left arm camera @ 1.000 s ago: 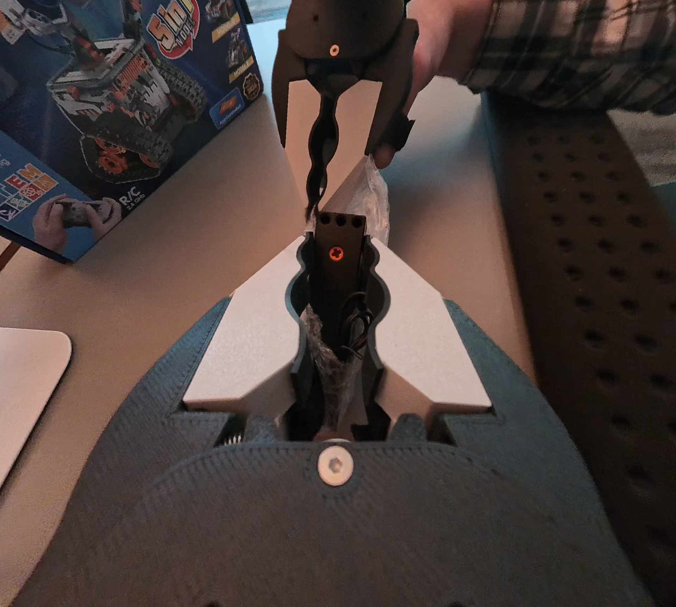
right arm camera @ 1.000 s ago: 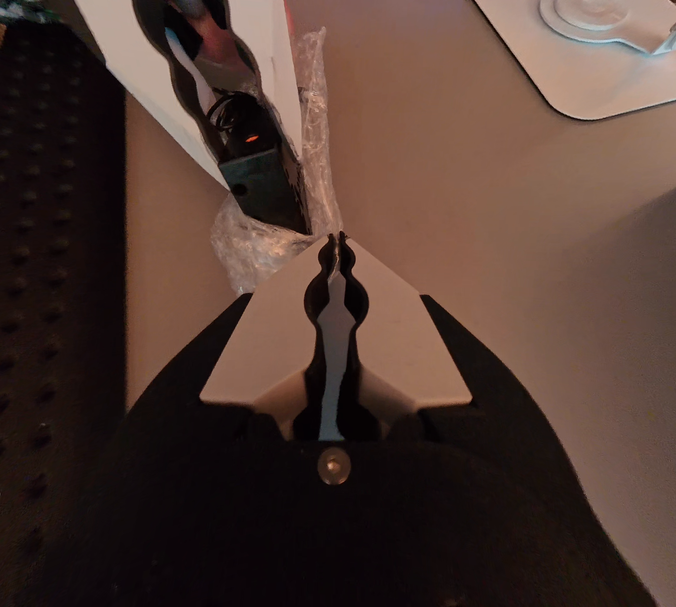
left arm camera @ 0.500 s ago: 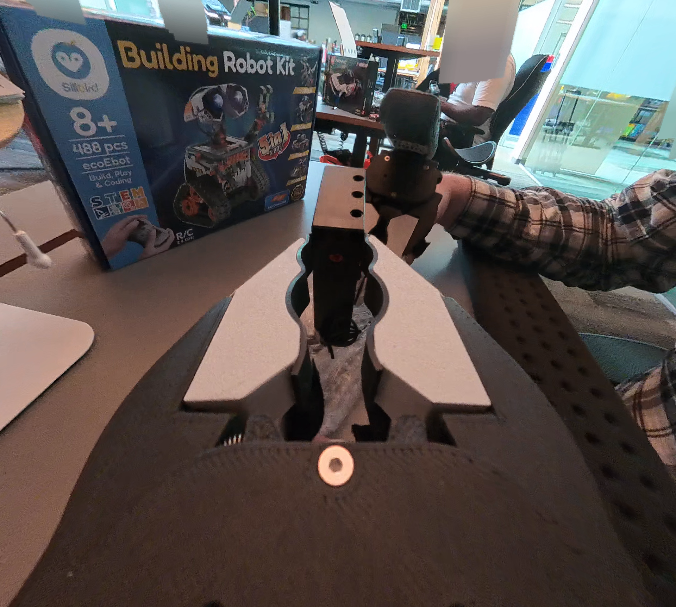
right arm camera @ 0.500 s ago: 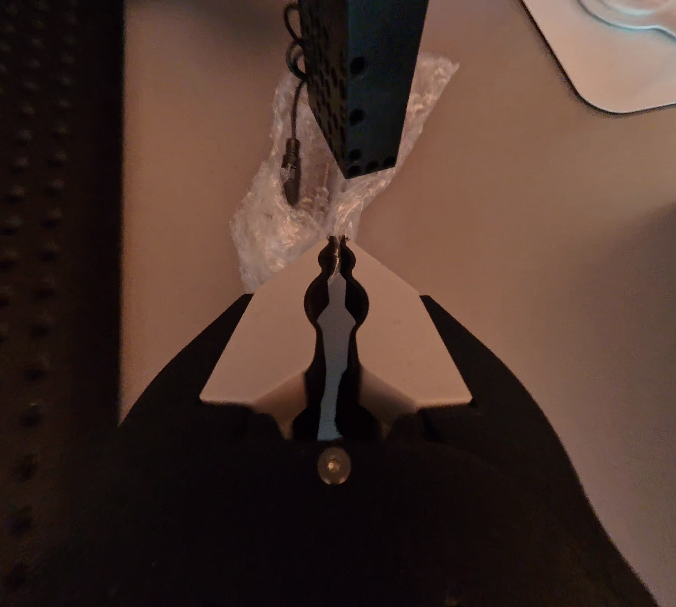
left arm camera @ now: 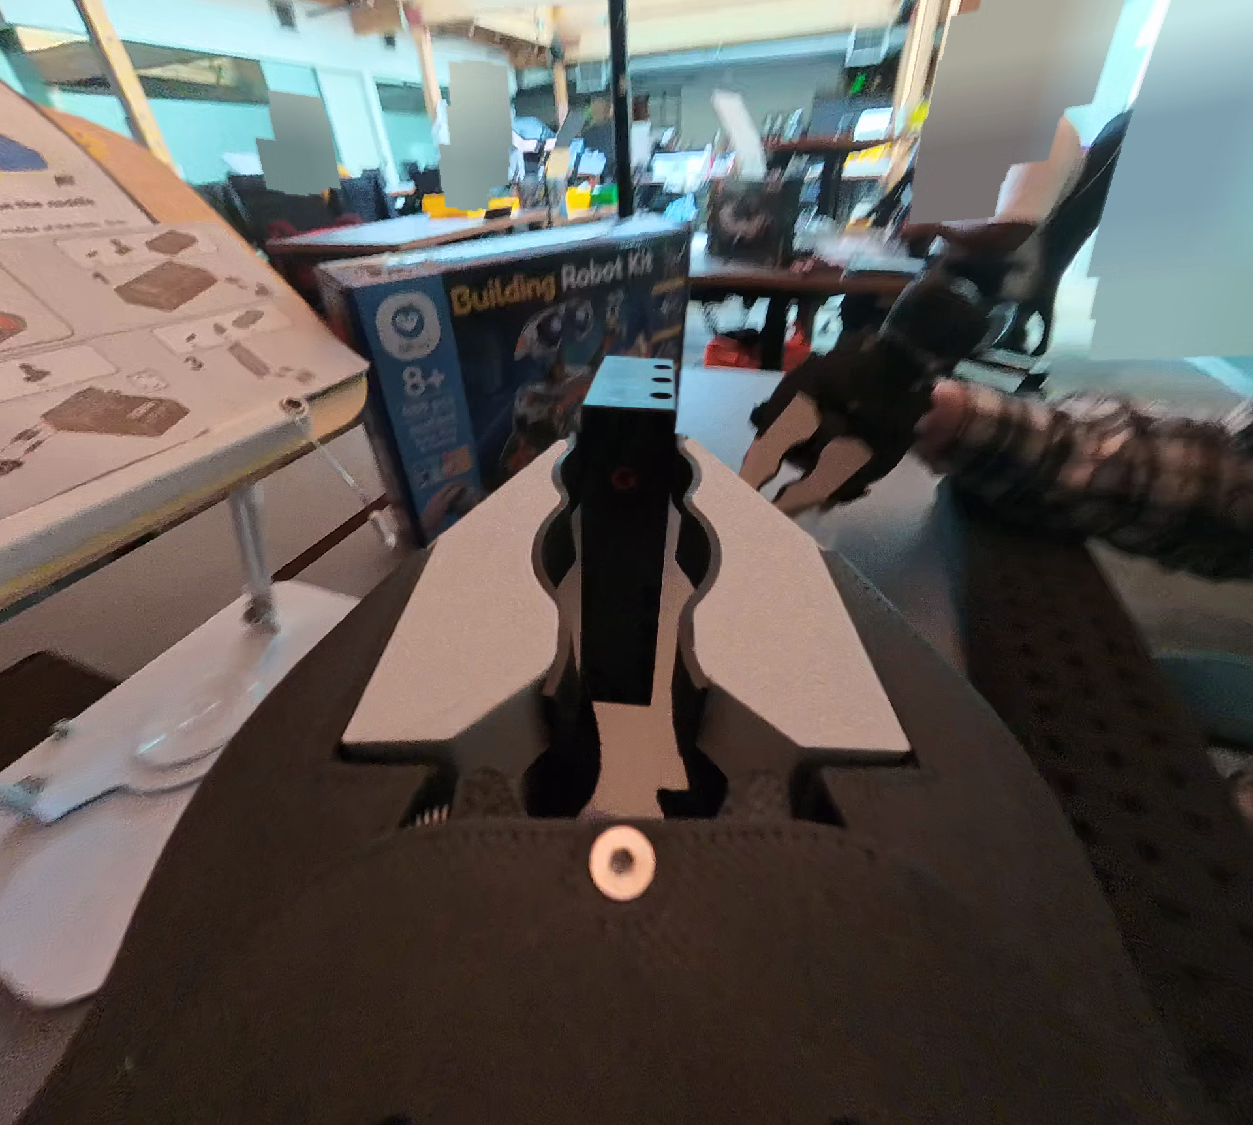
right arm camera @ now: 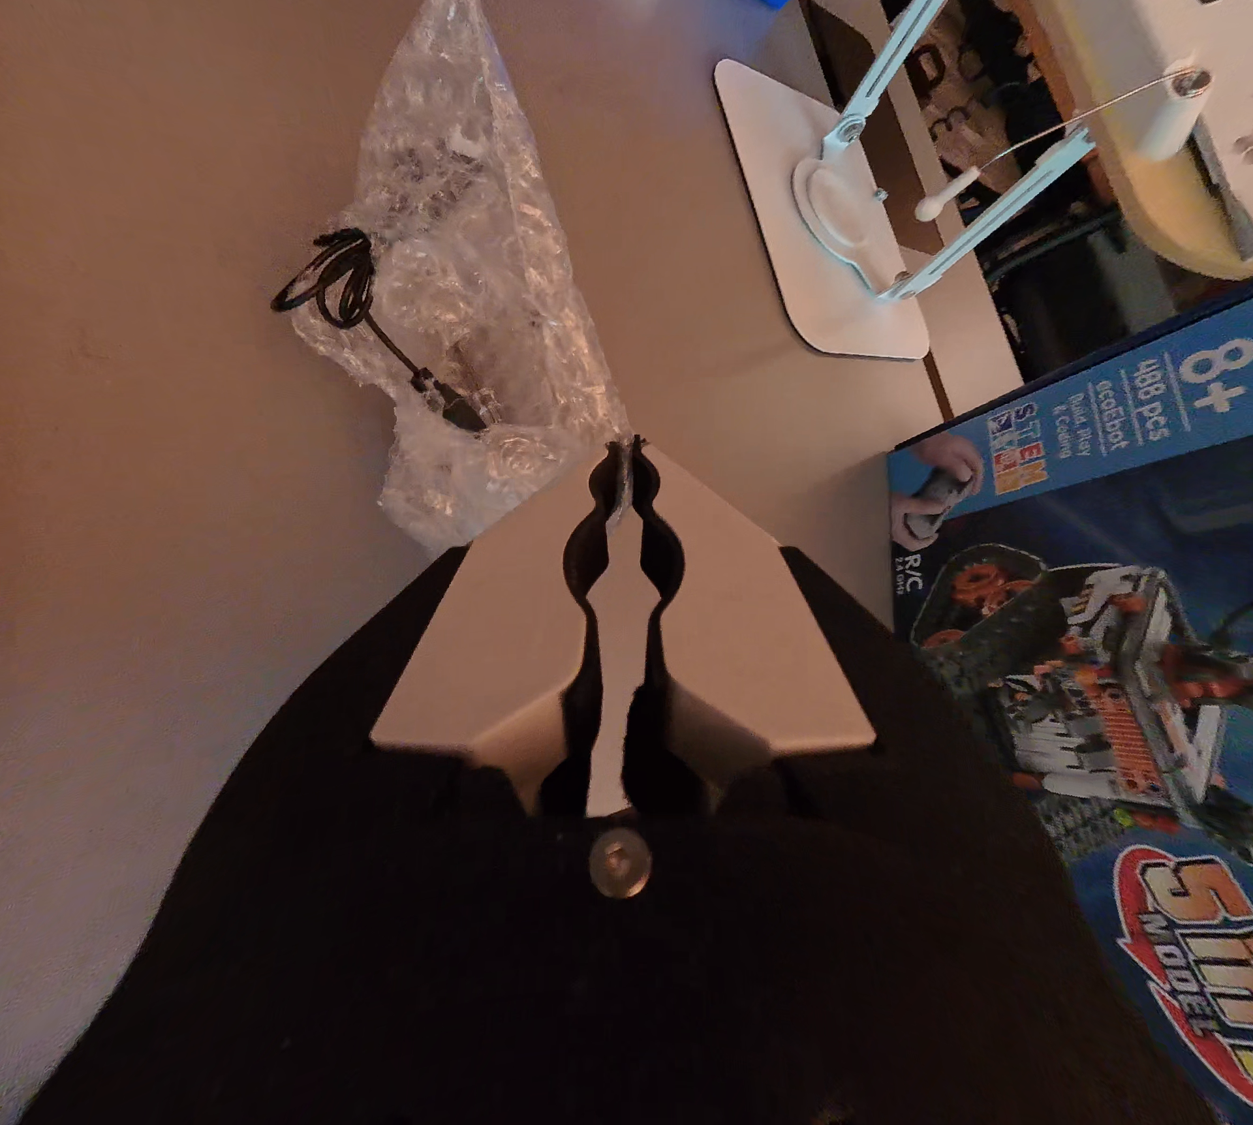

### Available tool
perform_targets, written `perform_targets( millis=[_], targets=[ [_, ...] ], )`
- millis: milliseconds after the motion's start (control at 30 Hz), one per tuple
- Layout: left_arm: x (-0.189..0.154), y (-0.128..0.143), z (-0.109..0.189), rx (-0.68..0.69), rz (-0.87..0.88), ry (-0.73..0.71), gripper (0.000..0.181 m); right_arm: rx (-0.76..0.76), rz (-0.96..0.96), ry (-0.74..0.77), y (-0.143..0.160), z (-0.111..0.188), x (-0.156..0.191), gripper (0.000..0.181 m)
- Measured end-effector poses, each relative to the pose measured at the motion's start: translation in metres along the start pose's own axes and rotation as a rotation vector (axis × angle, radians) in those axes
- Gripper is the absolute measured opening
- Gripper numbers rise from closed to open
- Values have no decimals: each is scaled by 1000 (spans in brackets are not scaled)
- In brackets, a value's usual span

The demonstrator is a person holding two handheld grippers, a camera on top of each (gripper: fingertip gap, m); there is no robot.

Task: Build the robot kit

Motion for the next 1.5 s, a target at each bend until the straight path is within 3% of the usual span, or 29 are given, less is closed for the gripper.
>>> perform_targets(
  millis=[200,333,567,800,1100,1400,1500],
  targets=[
    [-15,47,-11,326,-233,-45,23,11,-32,50,4,-1,-8,1],
    [-30,86,-24,525,-381,-1,24,6,-84,58,6,2,-13,1],
    [-61,104,-33,595,-598,44,25,57,-219,103,15,6,-27,1],
    [-80,134,-29,693,-840,-28,27,111,-368,111,16,3,-33,0],
    [-82,122,-22,657,-758,-83,52,105,-444,131,14,4,-37,0],
    [-94,90,-40,571,-754,-79,52,68,-478,99,-12,6,-44,0],
    [-108,83,-52,510,-765,-25,43,62,-498,89,-23,6,-49,0]
  ],
)
Point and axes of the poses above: each gripper's, where its closed fingertips meet, z back along the fingers, y out of its underside, x = y × z across the jaws, the point moved 7 cm from there along z, back along the fingers, and after that the axes turned 2 degrees about -x, right-handed, at the moved point
